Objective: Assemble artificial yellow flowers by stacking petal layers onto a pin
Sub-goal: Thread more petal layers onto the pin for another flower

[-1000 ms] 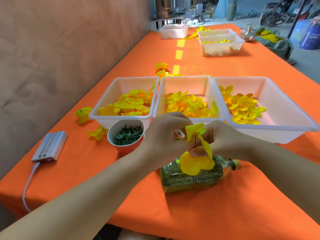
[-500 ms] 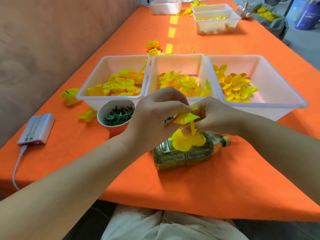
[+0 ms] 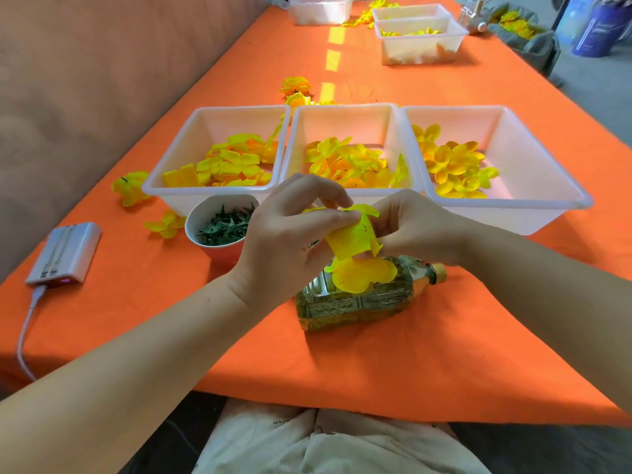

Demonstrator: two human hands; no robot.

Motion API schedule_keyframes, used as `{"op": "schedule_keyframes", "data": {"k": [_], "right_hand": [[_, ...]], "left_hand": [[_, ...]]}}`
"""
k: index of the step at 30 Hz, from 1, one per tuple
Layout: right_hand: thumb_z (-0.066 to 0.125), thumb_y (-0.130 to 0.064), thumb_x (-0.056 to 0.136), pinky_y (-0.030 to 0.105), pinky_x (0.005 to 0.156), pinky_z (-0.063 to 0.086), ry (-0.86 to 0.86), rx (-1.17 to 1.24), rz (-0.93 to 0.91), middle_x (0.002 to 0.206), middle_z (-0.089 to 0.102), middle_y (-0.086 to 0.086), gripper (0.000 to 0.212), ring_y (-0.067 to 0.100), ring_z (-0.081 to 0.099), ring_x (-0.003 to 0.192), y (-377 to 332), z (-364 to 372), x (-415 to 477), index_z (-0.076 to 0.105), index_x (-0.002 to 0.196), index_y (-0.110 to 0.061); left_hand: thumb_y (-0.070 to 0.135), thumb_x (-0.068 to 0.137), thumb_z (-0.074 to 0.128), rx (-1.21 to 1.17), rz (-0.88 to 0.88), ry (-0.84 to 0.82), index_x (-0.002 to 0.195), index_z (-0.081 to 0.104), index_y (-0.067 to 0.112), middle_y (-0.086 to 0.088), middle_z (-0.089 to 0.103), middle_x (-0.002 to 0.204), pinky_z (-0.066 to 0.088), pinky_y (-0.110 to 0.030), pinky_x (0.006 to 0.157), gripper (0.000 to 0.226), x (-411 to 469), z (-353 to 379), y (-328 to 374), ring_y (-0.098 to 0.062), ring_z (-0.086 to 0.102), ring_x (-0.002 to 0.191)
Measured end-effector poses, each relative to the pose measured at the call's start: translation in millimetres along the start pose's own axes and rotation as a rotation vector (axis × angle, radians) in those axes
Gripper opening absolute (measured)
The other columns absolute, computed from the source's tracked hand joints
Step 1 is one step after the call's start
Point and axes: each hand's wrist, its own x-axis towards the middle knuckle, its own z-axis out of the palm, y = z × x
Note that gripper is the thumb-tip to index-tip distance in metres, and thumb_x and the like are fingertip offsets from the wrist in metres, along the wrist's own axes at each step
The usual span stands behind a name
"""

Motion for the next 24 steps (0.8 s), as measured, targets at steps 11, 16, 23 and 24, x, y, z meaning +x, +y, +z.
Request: {"op": "schedule_keyframes", "data": {"k": [11, 16, 23, 24], "right_hand": [[0.077, -0.073, 0.060, 0.048, 0.079, 0.059, 0.062, -0.190, 0.001, 0.085, 0.077, -0.010, 0.043, 0.007, 0.070, 0.080, 4, 0, -2, 0.077, 0.088, -0.040], [0.083, -0.052, 0.063, 0.036, 0.073, 0.058, 0.039, -0.054, 0.011, 0.085, 0.077, -0.006, 0.033, 0.009, 0.071, 0.081, 9, 0, 0, 0.080, 0.088, -0.030], [0.079, -0.075, 0.056, 0.051, 0.076, 0.056, 0.058, -0.168, 0.037, 0.074, 0.071, -0.007, 0.050, 0.013, 0.065, 0.074, 11, -2, 4, 0.076, 0.083, -0.033], [0.077, -0.077, 0.057, 0.052, 0.080, 0.058, 0.060, -0.176, 0.039, 0.080, 0.074, -0.009, 0.049, 0.012, 0.069, 0.080, 11, -2, 3, 0.076, 0.086, -0.038]], "left_hand": [[-0.006, 0.078, 0.080, 0.016, -0.040, 0.023, 0.094, 0.078, -0.003, -0.021, 0.067, 0.091, 0.051, -0.039, 0.065, 0.016, 0, 11, 6, -0.034, 0.065, 0.075], [-0.010, 0.077, 0.079, 0.041, -0.060, 0.022, 0.094, 0.078, -0.003, -0.021, 0.067, 0.094, 0.051, -0.039, 0.064, 0.019, -5, 6, -1, -0.033, 0.064, 0.075], [-0.024, 0.071, 0.068, 0.054, -0.025, 0.021, 0.097, 0.077, -0.004, -0.022, 0.067, 0.096, 0.052, -0.039, 0.067, 0.034, -3, 7, 5, -0.033, 0.065, 0.078], [-0.021, 0.073, 0.072, 0.049, -0.023, 0.030, 0.098, 0.077, -0.005, -0.023, 0.067, 0.096, 0.052, -0.039, 0.067, 0.030, -2, 8, 5, -0.033, 0.065, 0.077]]}}
